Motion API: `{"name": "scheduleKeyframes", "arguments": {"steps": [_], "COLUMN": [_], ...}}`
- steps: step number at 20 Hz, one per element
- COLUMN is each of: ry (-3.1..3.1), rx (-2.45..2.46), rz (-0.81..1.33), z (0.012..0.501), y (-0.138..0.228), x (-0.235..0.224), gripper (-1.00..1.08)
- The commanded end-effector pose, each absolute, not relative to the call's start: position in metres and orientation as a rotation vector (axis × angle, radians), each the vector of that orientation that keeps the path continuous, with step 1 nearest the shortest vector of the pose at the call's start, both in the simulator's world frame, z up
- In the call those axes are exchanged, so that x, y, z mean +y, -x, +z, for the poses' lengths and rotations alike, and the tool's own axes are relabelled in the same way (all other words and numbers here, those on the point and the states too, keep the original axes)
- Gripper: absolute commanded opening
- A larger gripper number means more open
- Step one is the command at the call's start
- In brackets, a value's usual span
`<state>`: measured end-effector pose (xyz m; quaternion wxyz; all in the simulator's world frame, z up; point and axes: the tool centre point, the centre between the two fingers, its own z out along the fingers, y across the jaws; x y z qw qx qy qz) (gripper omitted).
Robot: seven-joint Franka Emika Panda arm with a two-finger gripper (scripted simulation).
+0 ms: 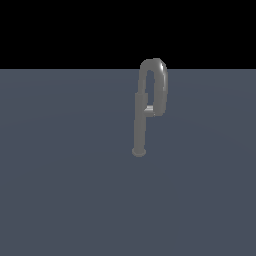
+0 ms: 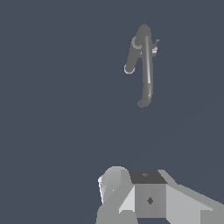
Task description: Turn on the faucet by rotating a designated handle.
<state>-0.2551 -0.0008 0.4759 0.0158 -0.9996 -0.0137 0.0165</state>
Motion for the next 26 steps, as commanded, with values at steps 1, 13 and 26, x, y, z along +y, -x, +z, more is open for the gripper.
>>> {"name": "scheduleKeyframes", "arguments": {"steps": [1,13,26], "ry": [3.109,3.063,2.883], "rx": [-0.043,0.031,0.263], "rz": [0.051,0.127,0.362], "z": [0.476,0.475,0.467], "y": [0.255,0.237,0.177], "x": [-0.001,-0.001,-0.005], "gripper": [-1.00,-1.00,-1.00]}}
